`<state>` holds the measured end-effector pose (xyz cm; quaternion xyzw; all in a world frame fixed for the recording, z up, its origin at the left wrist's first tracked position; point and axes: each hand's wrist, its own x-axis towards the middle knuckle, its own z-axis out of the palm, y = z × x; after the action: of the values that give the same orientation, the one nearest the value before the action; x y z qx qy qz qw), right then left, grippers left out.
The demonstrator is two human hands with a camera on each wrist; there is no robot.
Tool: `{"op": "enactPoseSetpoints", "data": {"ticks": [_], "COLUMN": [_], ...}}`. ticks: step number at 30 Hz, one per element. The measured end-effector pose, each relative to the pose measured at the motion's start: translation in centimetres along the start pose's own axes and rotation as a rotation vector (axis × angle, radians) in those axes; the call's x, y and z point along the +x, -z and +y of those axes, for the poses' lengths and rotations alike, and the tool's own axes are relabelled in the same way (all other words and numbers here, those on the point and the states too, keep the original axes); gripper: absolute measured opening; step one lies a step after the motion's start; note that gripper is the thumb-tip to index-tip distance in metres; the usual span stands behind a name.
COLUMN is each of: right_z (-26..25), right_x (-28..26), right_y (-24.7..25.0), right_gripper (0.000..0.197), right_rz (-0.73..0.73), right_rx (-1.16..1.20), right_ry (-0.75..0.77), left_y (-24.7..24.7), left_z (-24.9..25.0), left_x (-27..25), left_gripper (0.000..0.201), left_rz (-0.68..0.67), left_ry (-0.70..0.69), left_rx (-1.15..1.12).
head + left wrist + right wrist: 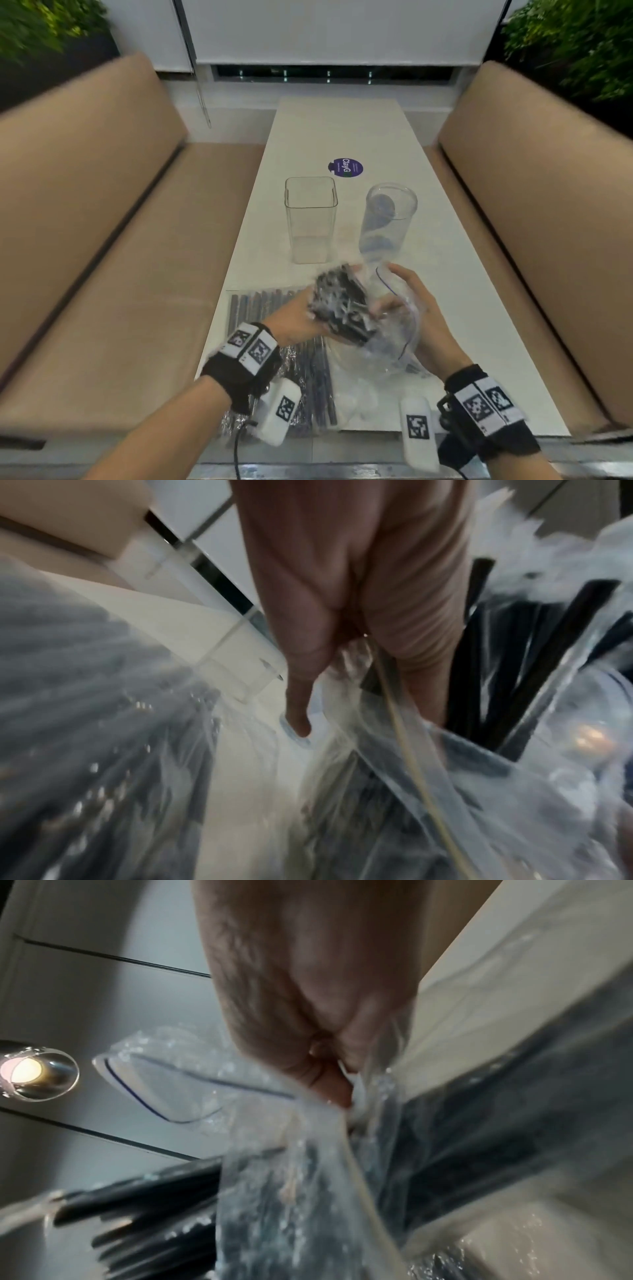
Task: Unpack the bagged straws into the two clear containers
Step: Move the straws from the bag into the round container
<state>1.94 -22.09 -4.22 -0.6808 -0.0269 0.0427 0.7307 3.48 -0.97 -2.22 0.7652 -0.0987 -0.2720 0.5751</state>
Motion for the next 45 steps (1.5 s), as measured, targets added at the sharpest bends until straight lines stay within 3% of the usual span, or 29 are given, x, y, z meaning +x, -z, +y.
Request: {"op": "enactPoseSetpoints", "data": {"ticks": [3,5,7,10,12,15,19,21,22,24,25,26,27,29,30,32,36,38,41,45], "right_z": [0.5,-0.5,-2.2,-4.2,-3.3,-1.2,0.3,0.4,0.4,0.3,0.1,-0.1,-0.3,-0.7,-0.8,-0.6,-0.3,-0.8,-2.4,-5.2], "right_x": [0.8,0.0,-1.5,-3.4,-3.2,-2.1,-0.2,0.4,0.7,1.4,1.7,2.0,2.3,3.0,3.3,3.7,3.6,3.7,3.9,5.0], "right_y": [0.9,2.4,3.6,3.3,3.0,2.9,4.4,5.4,6.0,7.5,8.2,8.8,9.4,10.2,10.4,10.8,12.1,12.3,11.1,9.7], "right_gripper": [0.053,0.045,0.070,0.082,0.087,0.097,0.072,0.059,0.054,0.046,0.045,0.046,0.050,0.059,0.059,0.053,0.064,0.063,0.036,0.019], "right_rz": [0.117,0.143,0.200,0.100,-0.012,0.028,0.046,-0.011,-0.021,-0.026,-0.040,-0.079,-0.124,-0.211,-0.252,-0.329,-0.476,-0.387,-0.153,-0.098], "right_rx": [-0.101,-0.291,-0.477,-0.471,-0.370,-0.294,-0.257,-0.274,-0.283,-0.279,-0.283,-0.286,-0.279,-0.254,-0.239,-0.200,-0.134,-0.247,-0.294,-0.271], "right_ry": [-0.026,0.035,0.154,0.271,0.135,-0.023,-0.131,-0.153,-0.153,-0.151,-0.152,-0.153,-0.156,-0.161,-0.169,-0.188,-0.200,-0.066,0.119,0.239], "left_y": [-1.4,-1.3,-0.9,-1.4,-3.0,-6.4,-8.0,-6.5,-5.3,-2.7,-1.6,-1.0,-1.0,-2.9,-4.5,-7.9,-12.6,-14.0,-15.2,-13.9], "left_z": [-0.5,-0.2,0.2,0.4,0.4,-0.5,-2.3,-2.4,-2.0,-0.6,-0.1,0.4,0.9,2.0,2.1,1.5,-0.3,-0.1,1.2,2.0], "left_x": [0.0,0.2,0.7,2.0,2.9,4.0,4.3,3.8,3.7,3.3,3.3,3.3,3.5,4.7,5.6,7.7,9.7,9.5,8.7,7.6], "left_gripper": [0.055,0.063,0.080,0.102,0.106,0.114,0.137,0.127,0.111,0.064,0.053,0.059,0.076,0.113,0.122,0.116,0.087,0.080,0.085,0.076], "left_rz": [0.044,0.123,0.211,0.323,0.380,0.356,0.154,-0.010,-0.006,0.195,0.312,0.368,0.340,0.149,0.070,0.058,0.425,0.524,0.589,0.592], "left_ry": [-0.043,-0.075,-0.086,-0.111,-0.083,-0.052,0.093,0.151,0.130,0.027,-0.016,-0.046,-0.057,-0.023,0.003,-0.007,-0.033,-0.070,-0.091,-0.128], "left_rx": [-0.013,-0.048,-0.095,-0.109,-0.175,-0.329,-0.284,-0.236,-0.212,-0.149,-0.110,-0.065,0.001,0.159,0.199,0.099,-0.147,-0.223,-0.255,-0.310]}}
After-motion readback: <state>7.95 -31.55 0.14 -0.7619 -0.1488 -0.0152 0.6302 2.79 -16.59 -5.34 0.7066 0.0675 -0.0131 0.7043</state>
